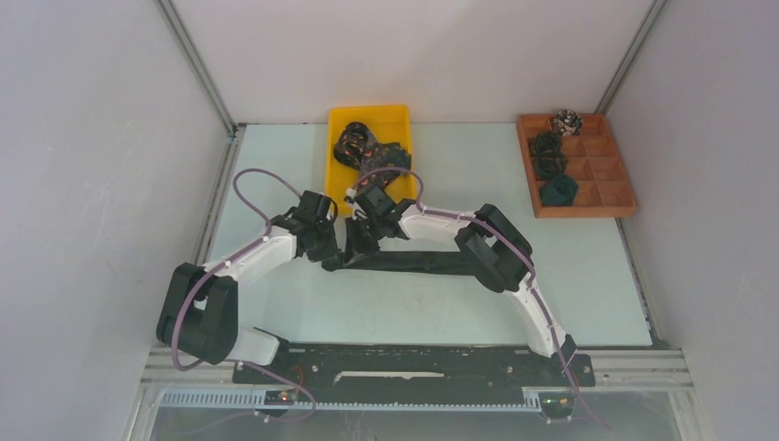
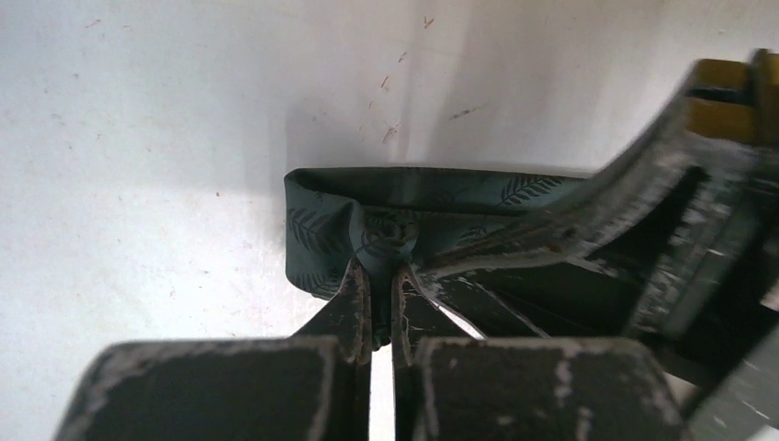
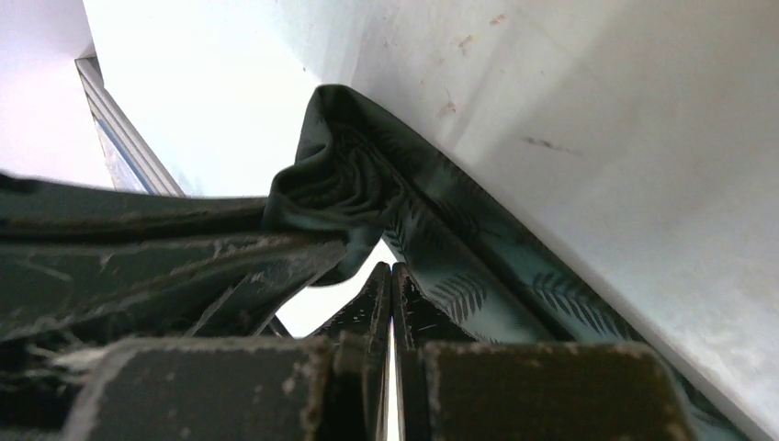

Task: Roll the ties
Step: Roll the tie at the center of the board.

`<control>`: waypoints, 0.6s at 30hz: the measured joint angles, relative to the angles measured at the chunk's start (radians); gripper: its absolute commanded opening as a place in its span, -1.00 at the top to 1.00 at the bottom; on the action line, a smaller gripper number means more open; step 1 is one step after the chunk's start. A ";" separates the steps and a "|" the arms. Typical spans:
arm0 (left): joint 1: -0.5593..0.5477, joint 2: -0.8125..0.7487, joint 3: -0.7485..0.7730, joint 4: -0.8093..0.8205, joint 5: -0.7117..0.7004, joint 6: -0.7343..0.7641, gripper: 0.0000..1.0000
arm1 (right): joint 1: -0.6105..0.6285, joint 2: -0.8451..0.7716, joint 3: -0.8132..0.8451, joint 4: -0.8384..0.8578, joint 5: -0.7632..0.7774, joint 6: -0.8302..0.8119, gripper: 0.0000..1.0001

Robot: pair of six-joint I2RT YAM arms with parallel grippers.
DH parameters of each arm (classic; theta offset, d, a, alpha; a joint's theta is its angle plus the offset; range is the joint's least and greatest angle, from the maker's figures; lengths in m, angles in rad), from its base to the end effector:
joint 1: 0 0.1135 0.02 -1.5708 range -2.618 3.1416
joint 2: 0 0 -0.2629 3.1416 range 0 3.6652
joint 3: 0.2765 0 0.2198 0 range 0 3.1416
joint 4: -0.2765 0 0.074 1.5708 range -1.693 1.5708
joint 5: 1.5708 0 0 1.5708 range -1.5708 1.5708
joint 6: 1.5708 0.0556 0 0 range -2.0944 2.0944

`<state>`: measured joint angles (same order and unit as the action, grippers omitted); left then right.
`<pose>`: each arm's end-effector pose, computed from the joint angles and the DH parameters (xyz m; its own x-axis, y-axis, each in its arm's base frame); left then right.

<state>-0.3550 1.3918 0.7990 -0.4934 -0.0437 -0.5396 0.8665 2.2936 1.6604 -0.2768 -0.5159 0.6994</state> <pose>0.2282 -0.0820 0.1892 -0.8804 -0.2210 -0.4195 -0.1447 0.9677 -0.2062 0.2866 0.3797 0.1373 -0.9441 -0.2463 -0.2189 -0.3282 0.6418 0.6931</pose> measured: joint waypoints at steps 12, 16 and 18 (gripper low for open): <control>-0.040 0.043 0.002 0.023 0.021 -0.004 0.13 | -0.052 -0.135 -0.136 0.003 0.031 -0.016 0.97; -0.049 0.043 0.002 0.049 0.062 -0.006 0.17 | -0.057 -0.140 -0.142 0.003 0.039 -0.018 0.97; -0.049 0.043 0.002 0.063 0.081 -0.006 0.23 | -0.056 -0.140 -0.143 0.003 0.041 -0.018 0.97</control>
<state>-0.4038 1.4353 0.8009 -0.4305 0.0376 -0.5461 0.8104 2.1532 1.5173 -0.2737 -0.4747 0.6811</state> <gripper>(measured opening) 0.422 0.015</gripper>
